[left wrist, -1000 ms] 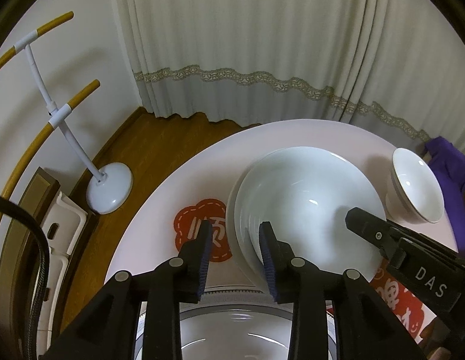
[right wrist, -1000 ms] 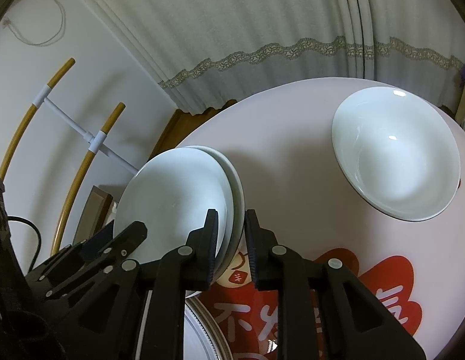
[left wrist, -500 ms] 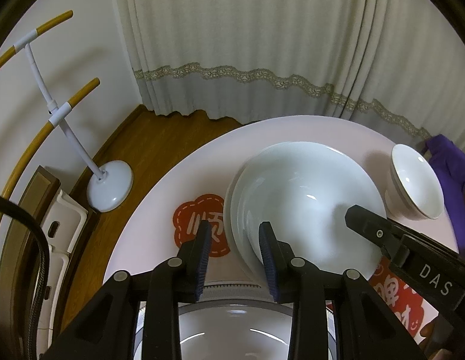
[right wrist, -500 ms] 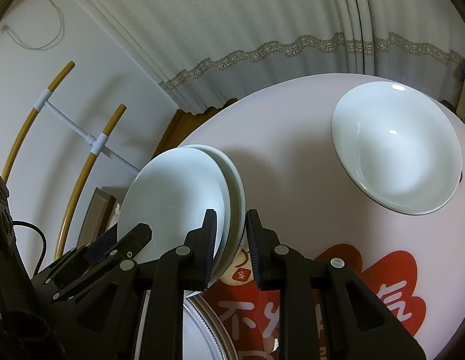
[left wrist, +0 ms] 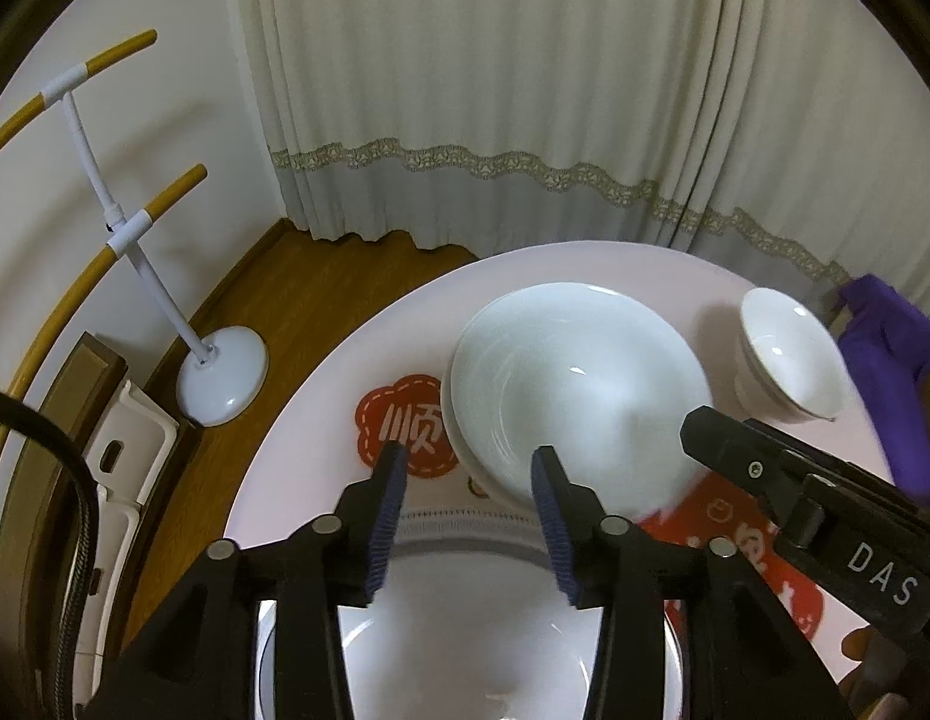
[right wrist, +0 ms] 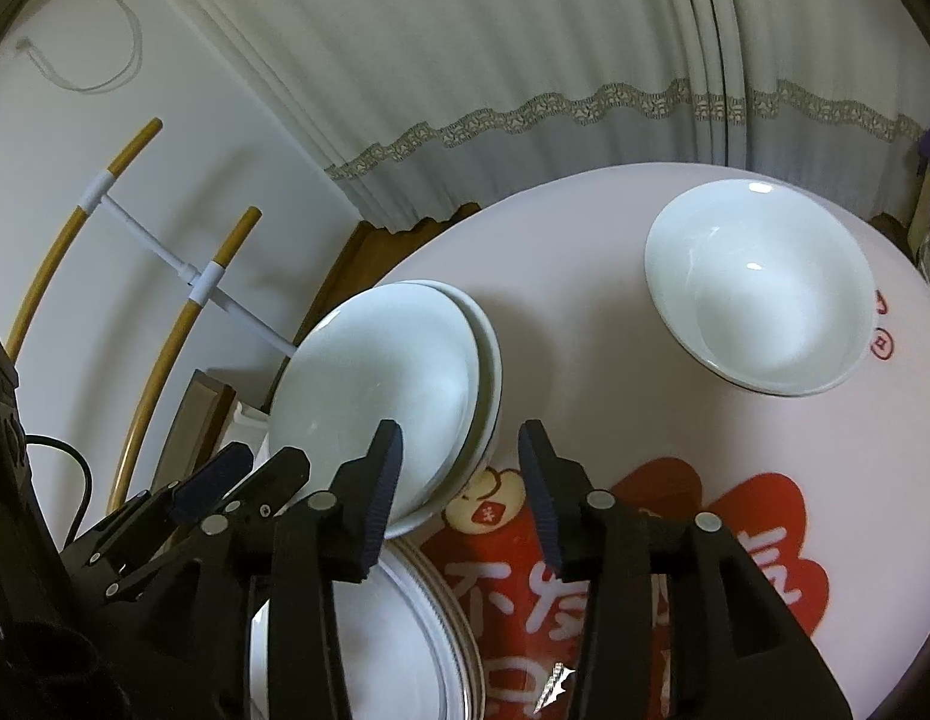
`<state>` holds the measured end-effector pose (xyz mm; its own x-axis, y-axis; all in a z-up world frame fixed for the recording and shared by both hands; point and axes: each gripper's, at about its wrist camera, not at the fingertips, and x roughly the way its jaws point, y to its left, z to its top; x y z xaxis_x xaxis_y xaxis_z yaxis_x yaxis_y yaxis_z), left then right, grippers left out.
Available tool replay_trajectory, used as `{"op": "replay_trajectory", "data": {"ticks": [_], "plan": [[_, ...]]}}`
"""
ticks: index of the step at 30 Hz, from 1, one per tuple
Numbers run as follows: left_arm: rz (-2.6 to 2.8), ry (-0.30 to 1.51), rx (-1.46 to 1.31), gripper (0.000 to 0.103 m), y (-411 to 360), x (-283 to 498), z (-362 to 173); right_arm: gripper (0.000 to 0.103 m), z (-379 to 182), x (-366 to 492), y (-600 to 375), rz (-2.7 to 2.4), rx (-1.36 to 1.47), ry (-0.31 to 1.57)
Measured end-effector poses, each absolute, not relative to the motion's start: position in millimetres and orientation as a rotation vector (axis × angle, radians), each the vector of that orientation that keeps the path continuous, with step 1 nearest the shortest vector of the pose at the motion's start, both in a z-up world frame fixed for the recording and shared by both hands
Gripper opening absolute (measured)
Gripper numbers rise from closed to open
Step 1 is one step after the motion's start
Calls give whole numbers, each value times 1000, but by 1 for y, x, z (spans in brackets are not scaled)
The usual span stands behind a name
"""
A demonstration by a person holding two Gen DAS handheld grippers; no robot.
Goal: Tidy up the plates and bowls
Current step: 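Move both grippers to the rim of the remaining white bowl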
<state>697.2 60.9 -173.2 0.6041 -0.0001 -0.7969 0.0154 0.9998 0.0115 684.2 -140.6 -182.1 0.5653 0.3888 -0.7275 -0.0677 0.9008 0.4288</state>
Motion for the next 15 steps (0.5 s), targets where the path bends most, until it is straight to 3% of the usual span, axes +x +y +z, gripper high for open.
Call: {"op": "replay_trajectory", "data": {"ticks": [2, 6, 15], "plan": [[-14, 908, 13, 55, 60, 683, -166, 48, -176, 676, -142, 280, 368, 927], [-29, 876, 14, 61, 55, 647, -153, 58, -164, 649, -146, 296, 330, 905], [-34, 790, 27, 88, 31, 560, -127, 72, -134, 575, -173, 305, 292, 829]]}}
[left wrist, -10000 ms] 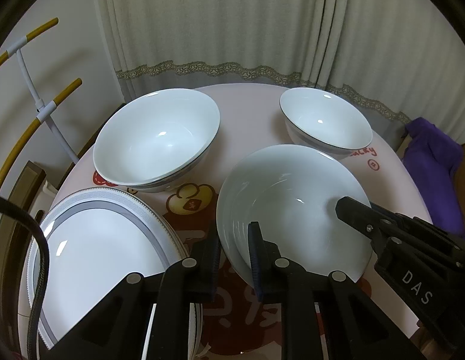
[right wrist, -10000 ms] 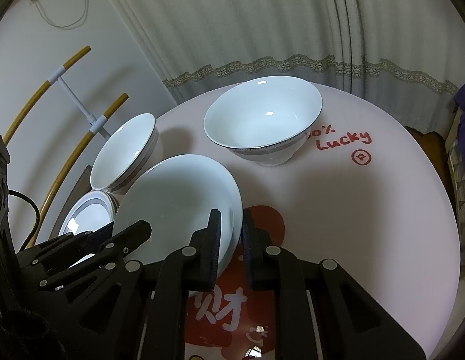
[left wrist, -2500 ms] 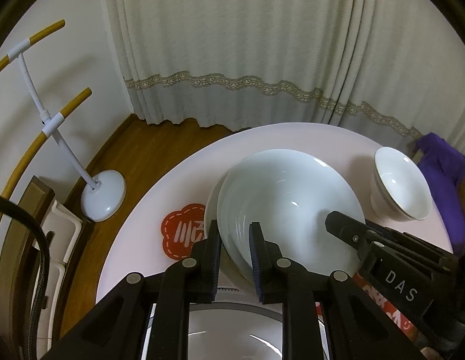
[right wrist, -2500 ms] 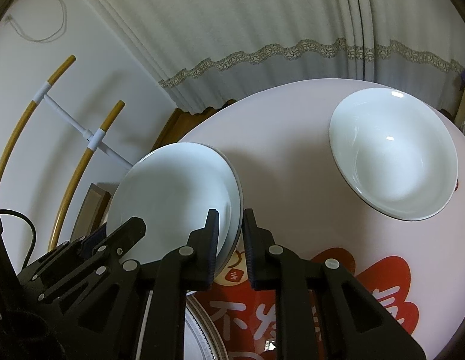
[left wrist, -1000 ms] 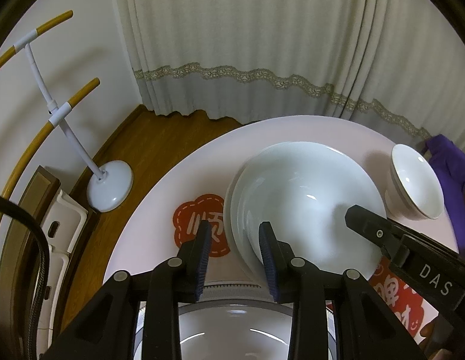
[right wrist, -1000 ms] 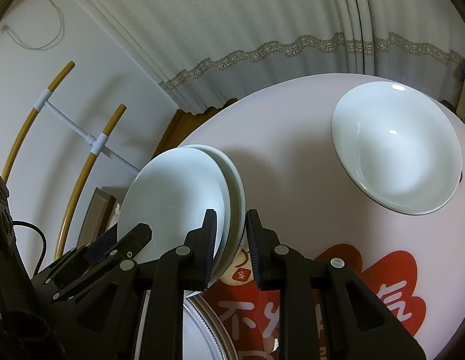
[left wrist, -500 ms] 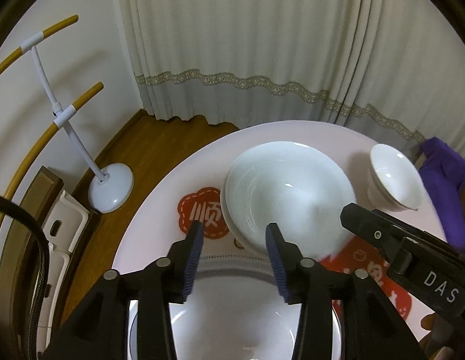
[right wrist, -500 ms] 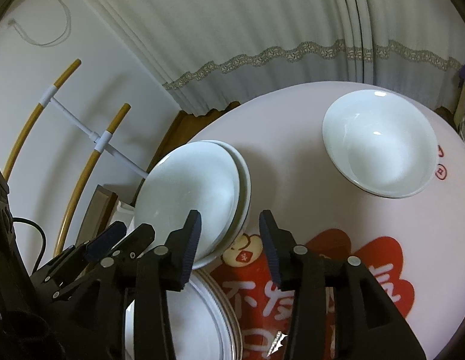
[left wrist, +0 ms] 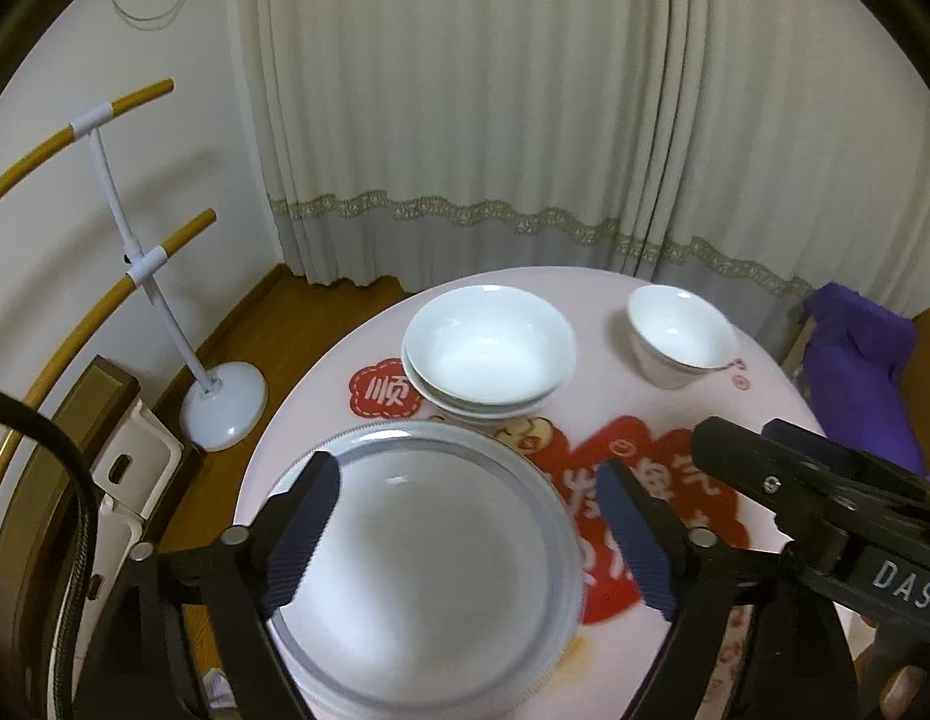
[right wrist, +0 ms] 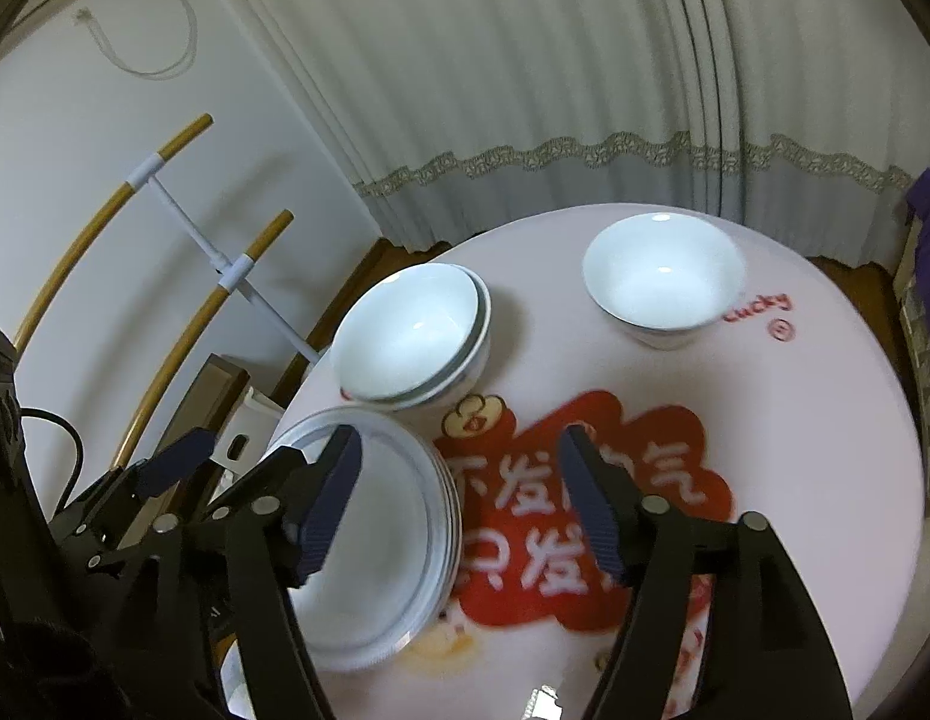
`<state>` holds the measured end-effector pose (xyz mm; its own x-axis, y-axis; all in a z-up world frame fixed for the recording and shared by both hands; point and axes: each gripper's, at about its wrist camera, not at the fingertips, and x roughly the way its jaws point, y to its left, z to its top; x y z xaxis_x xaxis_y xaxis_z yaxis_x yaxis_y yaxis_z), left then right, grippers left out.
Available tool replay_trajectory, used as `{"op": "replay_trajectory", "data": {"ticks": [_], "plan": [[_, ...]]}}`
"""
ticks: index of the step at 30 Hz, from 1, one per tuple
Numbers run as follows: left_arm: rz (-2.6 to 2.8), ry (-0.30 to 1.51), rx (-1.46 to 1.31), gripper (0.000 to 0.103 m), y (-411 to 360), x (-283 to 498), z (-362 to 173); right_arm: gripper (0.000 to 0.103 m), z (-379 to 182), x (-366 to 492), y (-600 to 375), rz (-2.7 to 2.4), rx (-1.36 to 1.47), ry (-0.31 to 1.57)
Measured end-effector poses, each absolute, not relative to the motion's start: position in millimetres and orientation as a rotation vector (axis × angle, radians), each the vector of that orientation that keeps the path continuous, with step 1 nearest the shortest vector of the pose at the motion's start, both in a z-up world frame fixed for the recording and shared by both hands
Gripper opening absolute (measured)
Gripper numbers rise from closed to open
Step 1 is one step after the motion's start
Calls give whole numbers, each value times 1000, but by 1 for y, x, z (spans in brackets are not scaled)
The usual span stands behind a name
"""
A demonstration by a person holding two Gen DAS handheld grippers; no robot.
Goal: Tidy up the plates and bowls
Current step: 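Move both grippers to the rim of the remaining white bowl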
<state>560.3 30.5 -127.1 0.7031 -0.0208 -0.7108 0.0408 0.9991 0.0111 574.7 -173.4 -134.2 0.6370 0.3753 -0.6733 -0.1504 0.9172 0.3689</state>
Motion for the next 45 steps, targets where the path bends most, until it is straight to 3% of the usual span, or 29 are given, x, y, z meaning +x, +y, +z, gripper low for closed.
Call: {"op": "replay_trajectory", "data": {"ticks": [17, 29, 45], "plan": [[-53, 769, -45, 95, -45, 466, -110, 90, -110, 496, -263, 283, 290, 735], [-11, 805, -112, 95, -98, 538, -108, 91, -109, 549, -319, 270, 217, 757], [93, 898, -201, 95, -104, 660, -149, 91, -138, 658, -323, 317, 136, 841]]}}
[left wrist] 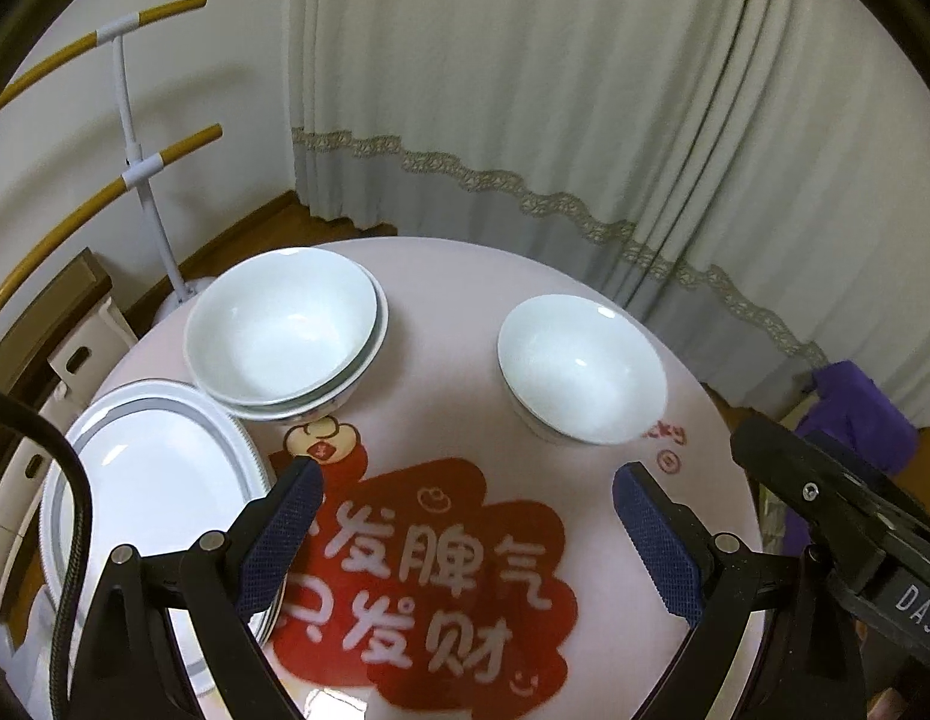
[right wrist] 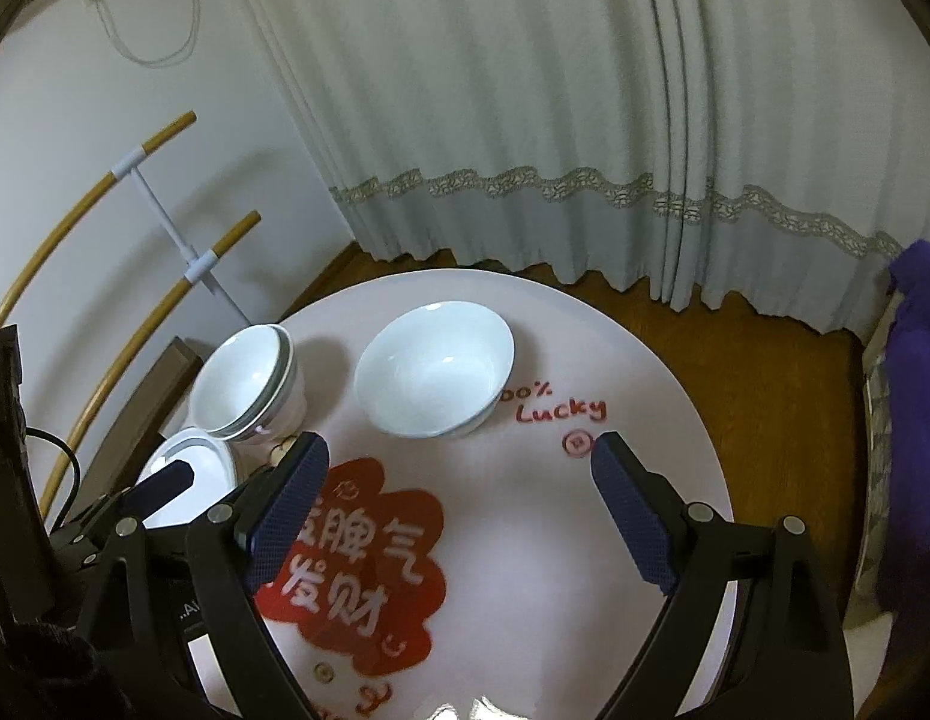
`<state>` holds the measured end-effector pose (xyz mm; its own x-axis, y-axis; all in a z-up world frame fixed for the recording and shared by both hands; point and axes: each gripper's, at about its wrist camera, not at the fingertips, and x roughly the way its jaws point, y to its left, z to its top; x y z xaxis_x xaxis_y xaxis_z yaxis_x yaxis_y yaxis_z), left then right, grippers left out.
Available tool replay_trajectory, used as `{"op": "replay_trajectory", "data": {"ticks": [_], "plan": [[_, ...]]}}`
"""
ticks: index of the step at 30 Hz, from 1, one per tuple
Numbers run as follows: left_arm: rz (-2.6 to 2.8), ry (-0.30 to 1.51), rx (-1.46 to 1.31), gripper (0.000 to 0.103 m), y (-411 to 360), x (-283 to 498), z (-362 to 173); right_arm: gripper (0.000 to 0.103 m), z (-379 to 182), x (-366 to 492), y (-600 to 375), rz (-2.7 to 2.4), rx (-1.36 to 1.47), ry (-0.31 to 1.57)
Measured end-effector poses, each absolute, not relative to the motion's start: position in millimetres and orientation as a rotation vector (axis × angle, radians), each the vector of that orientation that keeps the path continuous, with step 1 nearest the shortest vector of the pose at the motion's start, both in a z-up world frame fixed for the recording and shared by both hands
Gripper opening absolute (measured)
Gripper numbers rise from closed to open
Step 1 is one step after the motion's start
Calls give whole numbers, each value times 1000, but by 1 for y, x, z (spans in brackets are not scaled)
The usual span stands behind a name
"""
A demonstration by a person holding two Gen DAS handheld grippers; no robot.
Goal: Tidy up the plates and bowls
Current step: 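Move both grippers to the rim of the remaining white bowl, then close both grippers on the rim of the white bowl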
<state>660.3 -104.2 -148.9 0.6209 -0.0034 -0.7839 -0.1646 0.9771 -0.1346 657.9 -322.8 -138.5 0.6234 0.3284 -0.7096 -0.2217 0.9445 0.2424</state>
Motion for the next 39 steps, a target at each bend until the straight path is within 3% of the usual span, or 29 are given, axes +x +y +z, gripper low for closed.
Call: {"op": "replay_trajectory", "data": {"ticks": [19, 22, 24, 28, 31, 33, 36, 39], "plan": [[104, 1027, -178, 85, -112, 765, -195, 89, -195, 750, -315, 242, 101, 960], [105, 1046, -160, 77, -111, 781, -200, 79, -202, 759, -316, 232, 99, 978], [106, 1046, -145, 74, -112, 789, -202, 68, -207, 765, -317, 237, 109, 998], [97, 1043, -133, 66, -116, 798, -203, 60, -212, 769, -317, 240, 117, 1013], [67, 1043, -143, 54, -118, 802, -207, 52, -212, 769, -317, 238, 110, 1016], [62, 1046, -142, 52, -117, 805, -209, 40, -215, 770, -317, 240, 106, 1030], [51, 1044, -149, 46, -113, 804, -212, 33, -217, 768, -317, 251, 112, 1034], [19, 1049, -152, 33, -110, 800, -213, 20, -217, 765, -314, 280, 111, 1035]]}}
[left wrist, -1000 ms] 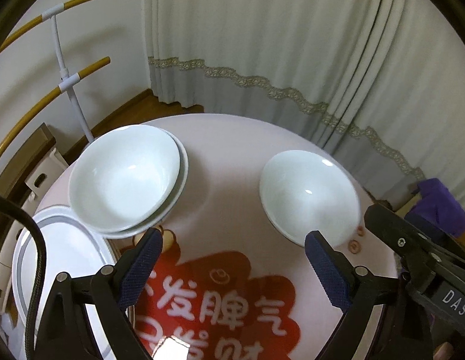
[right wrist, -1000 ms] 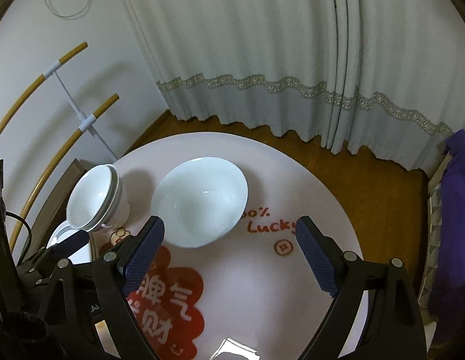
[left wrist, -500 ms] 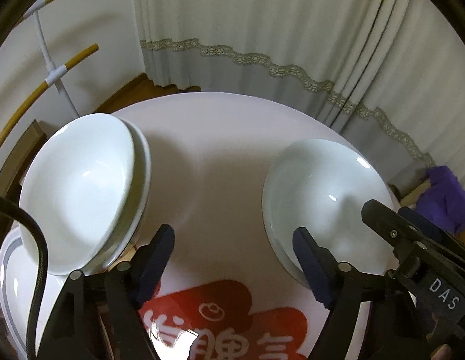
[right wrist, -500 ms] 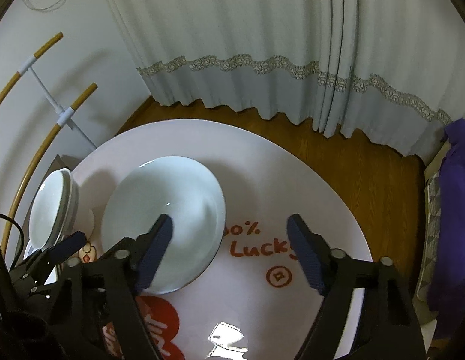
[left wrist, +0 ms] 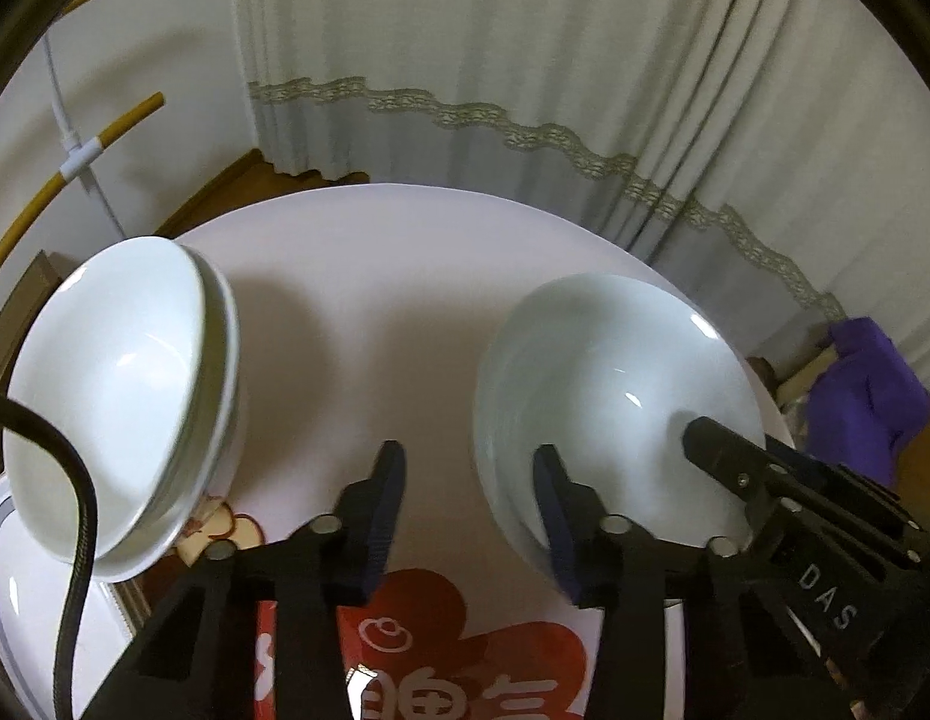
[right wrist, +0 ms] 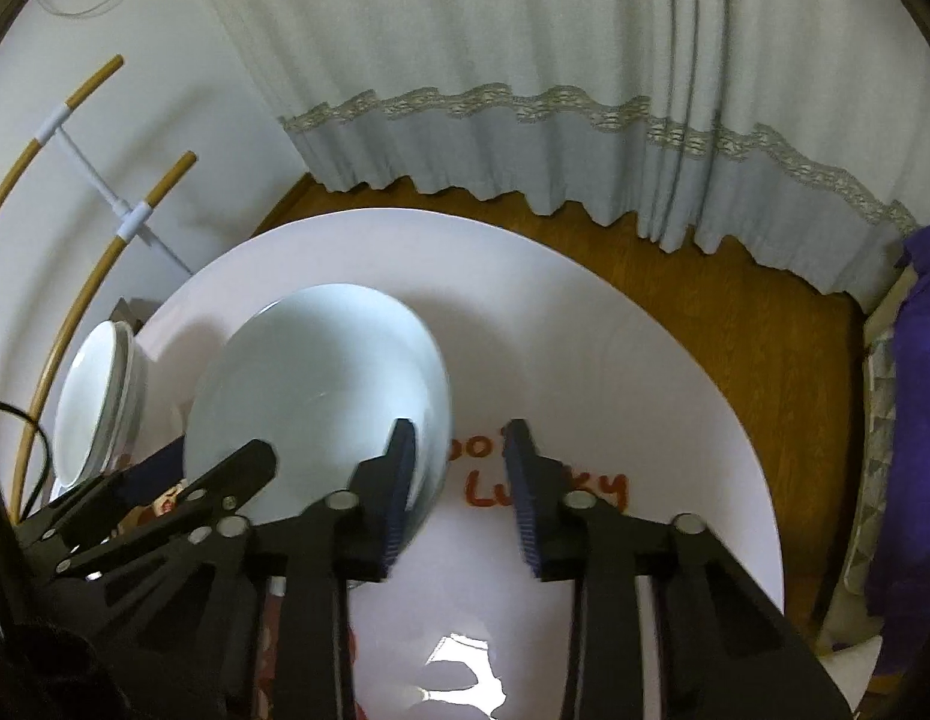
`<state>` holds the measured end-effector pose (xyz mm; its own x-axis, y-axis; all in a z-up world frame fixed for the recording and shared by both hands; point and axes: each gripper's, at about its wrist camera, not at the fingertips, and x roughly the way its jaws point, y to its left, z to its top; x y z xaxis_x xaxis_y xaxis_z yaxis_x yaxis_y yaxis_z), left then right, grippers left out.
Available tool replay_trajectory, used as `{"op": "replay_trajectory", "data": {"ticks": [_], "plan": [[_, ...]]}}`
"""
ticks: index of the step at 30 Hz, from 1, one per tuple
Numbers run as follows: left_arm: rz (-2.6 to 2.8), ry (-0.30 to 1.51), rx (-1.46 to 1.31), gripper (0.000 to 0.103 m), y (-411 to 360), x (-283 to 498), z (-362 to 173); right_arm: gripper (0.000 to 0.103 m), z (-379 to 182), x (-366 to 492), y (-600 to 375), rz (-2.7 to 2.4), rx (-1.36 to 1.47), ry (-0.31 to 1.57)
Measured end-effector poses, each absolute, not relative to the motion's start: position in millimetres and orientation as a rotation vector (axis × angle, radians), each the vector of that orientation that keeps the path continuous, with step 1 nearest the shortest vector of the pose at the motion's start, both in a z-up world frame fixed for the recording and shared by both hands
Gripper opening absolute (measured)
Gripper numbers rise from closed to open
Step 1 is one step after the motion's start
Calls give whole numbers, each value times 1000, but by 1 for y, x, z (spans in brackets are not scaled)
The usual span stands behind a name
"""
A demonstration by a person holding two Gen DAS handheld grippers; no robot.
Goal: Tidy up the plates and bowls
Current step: 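Close both grippers on the rim of the white bowl, then lift the held bowl with both grippers and carry it over the bowl stack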
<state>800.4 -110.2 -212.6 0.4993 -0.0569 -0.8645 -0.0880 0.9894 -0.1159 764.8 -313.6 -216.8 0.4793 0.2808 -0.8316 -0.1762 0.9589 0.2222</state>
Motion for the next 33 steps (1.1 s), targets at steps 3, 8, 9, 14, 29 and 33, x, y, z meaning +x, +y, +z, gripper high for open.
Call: {"op": "replay_trajectory", "data": {"ticks": [3, 8, 9, 14, 29, 33], "plan": [[-6, 1062, -134, 15, -110, 801, -211, 11, -215, 761, -308, 300, 106, 1033], [-13, 1057, -123, 15, -106, 795, -209, 10, -212, 755, -306, 304, 98, 1028], [-14, 1058, -123, 15, -106, 793, -207, 10, -212, 753, -307, 305, 100, 1029], [-26, 1048, -118, 14, -103, 778, -199, 11, -209, 737, -309, 309, 123, 1027], [-56, 948, -88, 14, -86, 674, -153, 11, -164, 659, -295, 308, 131, 963], [-56, 920, -87, 14, -79, 642, -139, 11, -150, 638, -287, 309, 120, 942]]}}
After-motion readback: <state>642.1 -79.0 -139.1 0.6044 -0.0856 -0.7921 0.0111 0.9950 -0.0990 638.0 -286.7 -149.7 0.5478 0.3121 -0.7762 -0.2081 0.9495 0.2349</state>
